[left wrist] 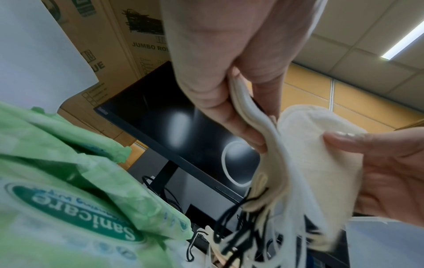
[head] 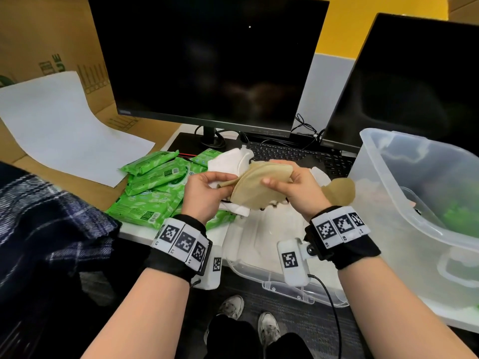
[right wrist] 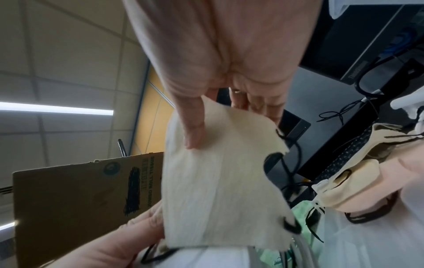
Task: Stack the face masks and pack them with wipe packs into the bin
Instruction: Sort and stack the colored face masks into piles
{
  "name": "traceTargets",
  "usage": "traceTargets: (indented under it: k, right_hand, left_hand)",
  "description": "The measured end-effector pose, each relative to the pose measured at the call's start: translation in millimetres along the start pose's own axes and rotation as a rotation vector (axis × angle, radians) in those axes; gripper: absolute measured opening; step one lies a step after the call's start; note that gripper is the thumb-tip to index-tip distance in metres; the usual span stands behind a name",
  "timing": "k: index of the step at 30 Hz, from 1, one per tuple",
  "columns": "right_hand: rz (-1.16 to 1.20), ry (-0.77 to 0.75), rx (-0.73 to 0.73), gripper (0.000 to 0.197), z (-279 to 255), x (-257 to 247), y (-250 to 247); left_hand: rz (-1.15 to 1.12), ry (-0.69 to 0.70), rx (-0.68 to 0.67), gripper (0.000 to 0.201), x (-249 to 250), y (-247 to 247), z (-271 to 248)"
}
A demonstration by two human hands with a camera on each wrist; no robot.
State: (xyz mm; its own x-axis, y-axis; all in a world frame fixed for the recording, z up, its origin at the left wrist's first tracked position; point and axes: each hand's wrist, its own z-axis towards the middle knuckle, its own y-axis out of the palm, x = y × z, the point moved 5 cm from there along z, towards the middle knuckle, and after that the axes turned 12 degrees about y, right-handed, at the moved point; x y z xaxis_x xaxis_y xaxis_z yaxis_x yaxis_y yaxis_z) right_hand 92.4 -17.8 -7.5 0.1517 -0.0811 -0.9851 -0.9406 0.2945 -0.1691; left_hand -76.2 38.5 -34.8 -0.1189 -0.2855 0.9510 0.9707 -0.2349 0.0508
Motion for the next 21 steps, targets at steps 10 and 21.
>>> traceTargets:
  k: [10, 21]
  right_hand:
    - [-0.001, -0.079, 0.065, 0.016, -3, -1, -10]
    - [0.057, -0.165, -0.052, 0.01, -6, -10, -12]
  left_hand:
    - [-0.01, -0.037, 0.038, 0.016, -2, -6, 1]
    - [-0.08, -0.153, -0.086, 0.06, -6, -6, 2]
